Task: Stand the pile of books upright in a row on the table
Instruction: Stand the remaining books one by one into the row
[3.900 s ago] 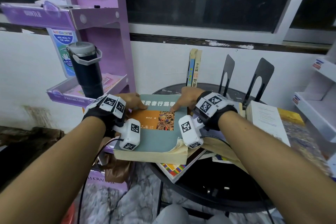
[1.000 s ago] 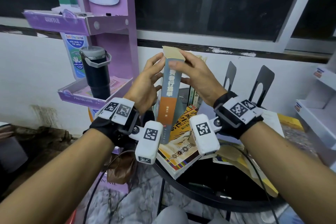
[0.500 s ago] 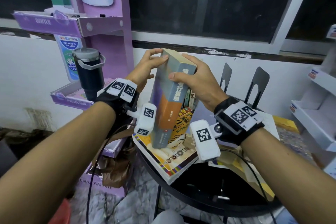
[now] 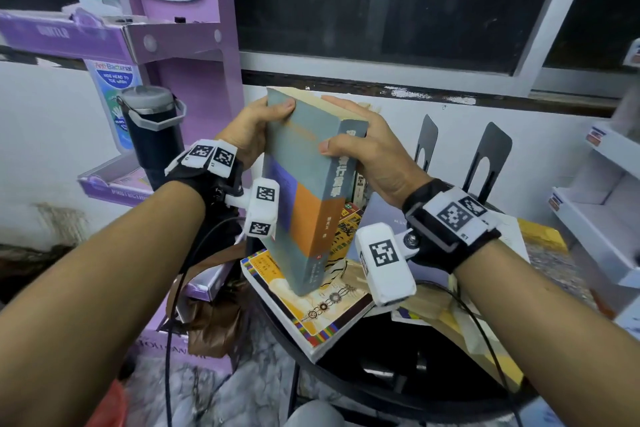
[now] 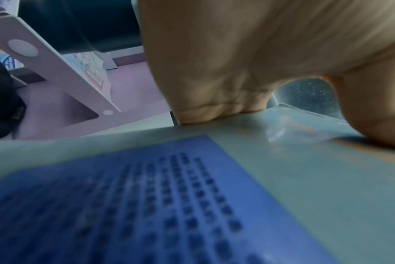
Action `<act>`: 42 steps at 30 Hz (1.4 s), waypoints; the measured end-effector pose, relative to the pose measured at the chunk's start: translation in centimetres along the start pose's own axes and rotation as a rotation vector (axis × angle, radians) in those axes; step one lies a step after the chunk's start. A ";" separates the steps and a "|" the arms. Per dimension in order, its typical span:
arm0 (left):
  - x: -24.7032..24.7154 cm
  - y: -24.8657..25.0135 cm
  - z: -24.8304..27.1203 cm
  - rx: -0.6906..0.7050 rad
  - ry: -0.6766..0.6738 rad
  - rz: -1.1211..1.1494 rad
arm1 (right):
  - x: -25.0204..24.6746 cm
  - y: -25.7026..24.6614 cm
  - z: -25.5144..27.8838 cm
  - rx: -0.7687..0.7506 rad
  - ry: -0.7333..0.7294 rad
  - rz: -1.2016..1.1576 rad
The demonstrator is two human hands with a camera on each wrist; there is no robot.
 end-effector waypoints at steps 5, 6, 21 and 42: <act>-1.0 0.2 0.7 0.036 0.103 0.094 | -0.4 -0.8 0.1 -0.023 0.076 0.144; -1.3 0.2 0.8 0.039 0.139 0.113 | -0.5 -1.1 0.1 -0.036 0.100 0.192; -1.0 4.3 0.3 0.151 0.247 0.147 | -1.8 -5.9 -0.5 -0.170 0.203 0.550; 9.2 4.9 -5.0 0.102 0.042 0.108 | -12.2 -9.7 -0.1 -0.223 0.529 0.596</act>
Point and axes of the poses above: each hand's wrist, its own z-axis away from the middle knuckle, its own x-axis out of the palm, y = z × x, the point moved 6 cm from there along -z, towards the middle knuckle, and after that the axes turned 9 degrees about y, right-handed, at the moved point
